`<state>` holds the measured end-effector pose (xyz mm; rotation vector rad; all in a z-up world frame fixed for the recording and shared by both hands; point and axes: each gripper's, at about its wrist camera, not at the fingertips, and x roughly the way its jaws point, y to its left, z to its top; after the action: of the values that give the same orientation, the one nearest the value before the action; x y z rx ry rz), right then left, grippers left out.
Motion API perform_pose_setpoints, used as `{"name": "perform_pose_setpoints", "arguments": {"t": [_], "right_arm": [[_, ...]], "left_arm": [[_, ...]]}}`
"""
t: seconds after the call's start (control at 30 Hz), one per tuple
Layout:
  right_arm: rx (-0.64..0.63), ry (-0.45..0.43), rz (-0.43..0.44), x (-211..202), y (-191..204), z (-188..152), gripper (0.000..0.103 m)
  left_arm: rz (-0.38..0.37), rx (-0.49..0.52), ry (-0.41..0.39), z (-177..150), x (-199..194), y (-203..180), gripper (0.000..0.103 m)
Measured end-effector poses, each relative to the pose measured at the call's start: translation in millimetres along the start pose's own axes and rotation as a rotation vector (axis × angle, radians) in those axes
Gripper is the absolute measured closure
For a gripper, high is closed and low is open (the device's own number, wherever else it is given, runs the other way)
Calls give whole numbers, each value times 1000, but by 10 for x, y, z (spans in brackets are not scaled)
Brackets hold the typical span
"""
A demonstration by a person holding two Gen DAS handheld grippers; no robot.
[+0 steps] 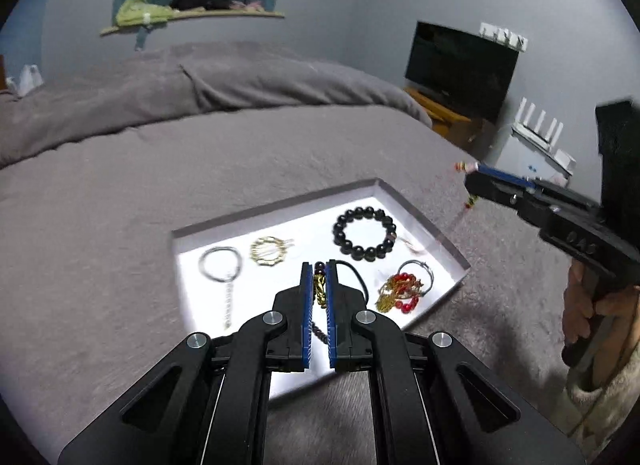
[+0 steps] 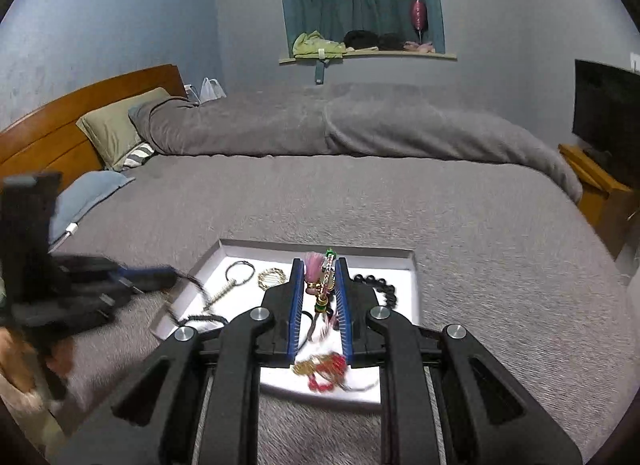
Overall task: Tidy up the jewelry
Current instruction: 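Lower the dark red bead and pink cord bracelets into the tray while both grippers open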
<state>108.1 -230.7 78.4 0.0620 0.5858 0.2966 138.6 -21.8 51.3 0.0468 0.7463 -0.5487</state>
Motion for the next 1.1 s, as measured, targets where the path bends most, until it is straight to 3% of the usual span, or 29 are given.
{"name": "perform_pose_setpoints", "arguments": {"t": [0.2,0.43,0.53,0.9,0.97,1.03,1.1], "right_arm": [[4,67,67,365,163,-29,87],[1,106,143,585,385,-120,88],[25,138,141,662,351,-211,88],[83,311,82,960,165,-535,87],[72,328,70,994,196,-553,87],[66,342,55,1010,201,-567,87],[64,347,40,1010,199,-572,86]], "left_arm": [[65,-12,99,-6,583,170,96],[118,-87,121,-18,742,521,96],[161,-86,135,-51,784,577,96],[137,-65,180,-152,934,489,96],[139,-69,181,-158,936,480,90],[151,-70,164,-155,902,472,74],[152,-69,155,-153,866,466,71]]}}
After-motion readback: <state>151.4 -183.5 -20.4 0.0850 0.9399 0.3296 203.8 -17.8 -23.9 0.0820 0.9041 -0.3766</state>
